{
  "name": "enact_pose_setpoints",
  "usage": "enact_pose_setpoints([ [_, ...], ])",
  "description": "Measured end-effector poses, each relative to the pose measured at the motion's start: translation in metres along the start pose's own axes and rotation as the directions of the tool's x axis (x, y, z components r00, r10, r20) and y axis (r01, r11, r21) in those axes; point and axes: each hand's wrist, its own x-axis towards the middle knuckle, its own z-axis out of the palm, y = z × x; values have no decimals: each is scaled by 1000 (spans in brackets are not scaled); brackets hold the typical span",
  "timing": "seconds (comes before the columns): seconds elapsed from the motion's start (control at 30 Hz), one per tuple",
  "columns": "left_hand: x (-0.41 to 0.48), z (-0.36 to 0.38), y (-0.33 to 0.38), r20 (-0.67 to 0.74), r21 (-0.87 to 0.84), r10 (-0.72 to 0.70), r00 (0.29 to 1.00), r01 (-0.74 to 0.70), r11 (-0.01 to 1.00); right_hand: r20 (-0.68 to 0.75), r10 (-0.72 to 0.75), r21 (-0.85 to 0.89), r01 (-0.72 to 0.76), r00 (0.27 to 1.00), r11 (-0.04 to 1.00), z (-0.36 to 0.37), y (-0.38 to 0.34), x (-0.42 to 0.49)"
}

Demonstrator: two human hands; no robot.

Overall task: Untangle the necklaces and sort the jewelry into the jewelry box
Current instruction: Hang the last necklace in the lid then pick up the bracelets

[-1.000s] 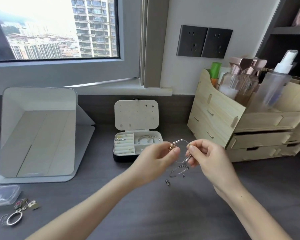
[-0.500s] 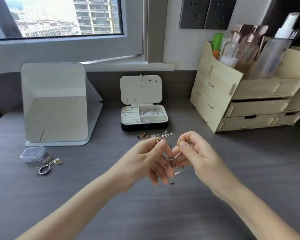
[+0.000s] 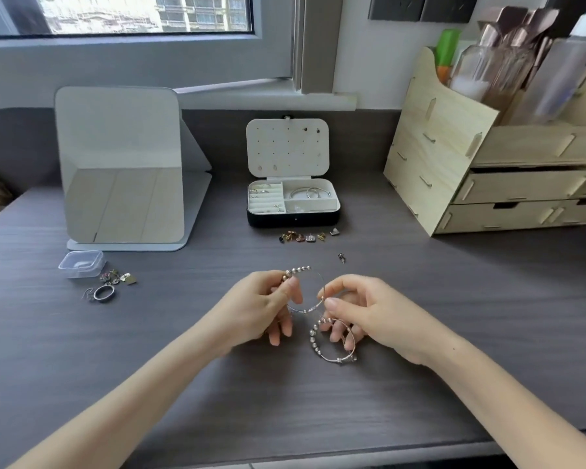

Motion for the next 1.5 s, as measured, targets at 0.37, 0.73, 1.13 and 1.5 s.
enact_pose_setpoints([
  [0.37, 10, -3, -8, -89, -5, 36, 995, -36, 999, -87, -116, -272, 88, 989, 958, 0, 2, 8],
  [0.73, 14, -1, -22, -206, 67, 274, 939, -265, 962, 4, 95, -15, -95, 995, 995, -5, -5, 12],
  [1.13, 2, -1, -7, -39, -709, 122, 992, -114, 696, 1, -2, 255, 2, 1000, 967, -5, 0, 10],
  [1.5, -3, -3, -2, -28, -670, 159, 987, -136, 730, 30, -69, -22, 70, 997, 997, 6, -1, 11],
])
